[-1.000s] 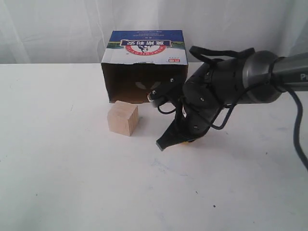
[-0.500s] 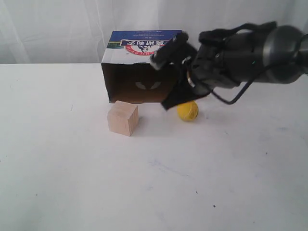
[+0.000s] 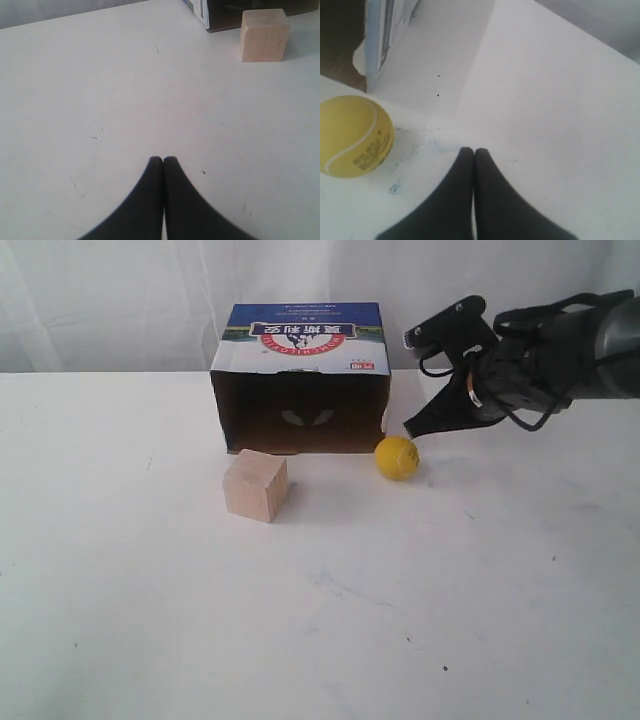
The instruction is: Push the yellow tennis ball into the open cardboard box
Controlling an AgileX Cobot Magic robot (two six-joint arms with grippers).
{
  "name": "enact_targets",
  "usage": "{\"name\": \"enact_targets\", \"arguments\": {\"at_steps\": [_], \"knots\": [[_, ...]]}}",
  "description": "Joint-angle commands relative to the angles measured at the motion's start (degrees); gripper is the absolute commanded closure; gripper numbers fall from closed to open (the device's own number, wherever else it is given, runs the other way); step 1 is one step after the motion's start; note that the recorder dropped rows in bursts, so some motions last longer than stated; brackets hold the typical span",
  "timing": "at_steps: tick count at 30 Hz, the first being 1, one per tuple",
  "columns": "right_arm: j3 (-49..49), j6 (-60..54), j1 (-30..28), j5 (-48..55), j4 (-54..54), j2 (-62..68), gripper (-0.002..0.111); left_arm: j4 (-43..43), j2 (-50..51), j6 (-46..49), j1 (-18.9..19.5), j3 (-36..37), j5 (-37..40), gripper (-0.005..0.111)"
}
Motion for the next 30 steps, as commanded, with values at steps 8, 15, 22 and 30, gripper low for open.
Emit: {"name": "enact_targets", "arguments": {"at_steps": [8,15,22,30], "knots": [[-2.22,1.73,-0.51,-4.35,3.76,5.69,0.108,-0.24,-0.28,-0.43,0.16,0.21,-0.08,0.107],[-2.02,1.73,2.29,-3.90,5.28,7.20,0.108,-0.24,-0.28,-0.43,0.16,0.21,-0.08,0.107],[-2.02,1.73,3.42,-4.02,6.21,9.73,0.108,-0.24,-0.28,-0.43,0.16,0.21,-0.08,0.107],[-2.02,1.73,5.56,-4.97,6.71,10.50,0.108,-0.24,-0.28,-0.43,0.16,0.21,-0.08,0.107]]}}
